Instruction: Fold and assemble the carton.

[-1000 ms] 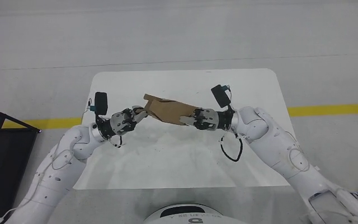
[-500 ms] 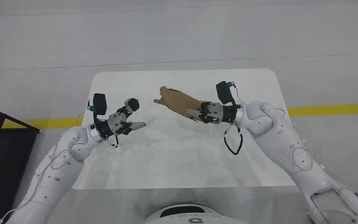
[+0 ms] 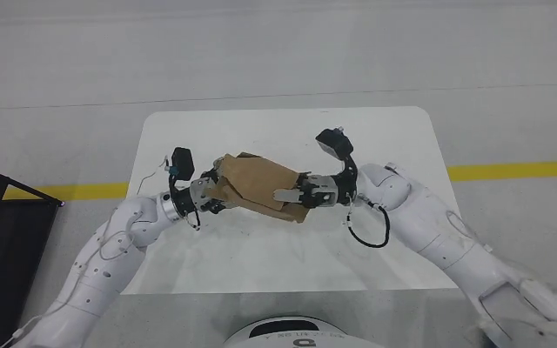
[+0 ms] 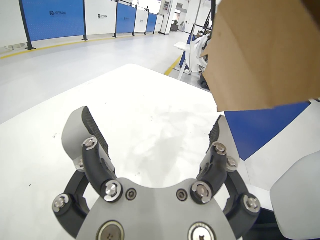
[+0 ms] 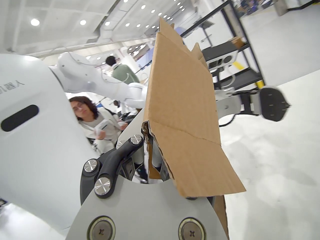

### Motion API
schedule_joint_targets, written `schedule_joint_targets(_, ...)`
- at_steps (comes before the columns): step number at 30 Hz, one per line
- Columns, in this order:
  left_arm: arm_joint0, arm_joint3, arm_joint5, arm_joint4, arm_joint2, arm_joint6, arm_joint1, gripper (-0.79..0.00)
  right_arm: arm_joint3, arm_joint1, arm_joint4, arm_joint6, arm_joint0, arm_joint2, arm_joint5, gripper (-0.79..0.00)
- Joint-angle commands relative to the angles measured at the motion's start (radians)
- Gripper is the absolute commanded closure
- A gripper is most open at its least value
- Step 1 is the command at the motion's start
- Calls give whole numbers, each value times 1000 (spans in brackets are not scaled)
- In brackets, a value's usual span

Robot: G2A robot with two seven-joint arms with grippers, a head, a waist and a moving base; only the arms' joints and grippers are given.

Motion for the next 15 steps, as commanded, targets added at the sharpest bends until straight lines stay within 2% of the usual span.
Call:
schedule_joint_targets(1,-3,5,-8,-13,0,5,-3,-785,16,-4,17,-79,44,-67,0,0)
schedule_joint_targets(5,-6,19,-35,-24,-13,4,-3,-785,60,-5,49,-79,103,-117,0,0)
schedule_joint_targets(11,3,35,-48,-5,-22,3,-6,-785,126,6,41,-79,105,-54,0,0)
schedule_joint_targets(15,-4,21,-70,-48,21,23,-11,-785,120,-2,-10,-79,91,-47,0,0)
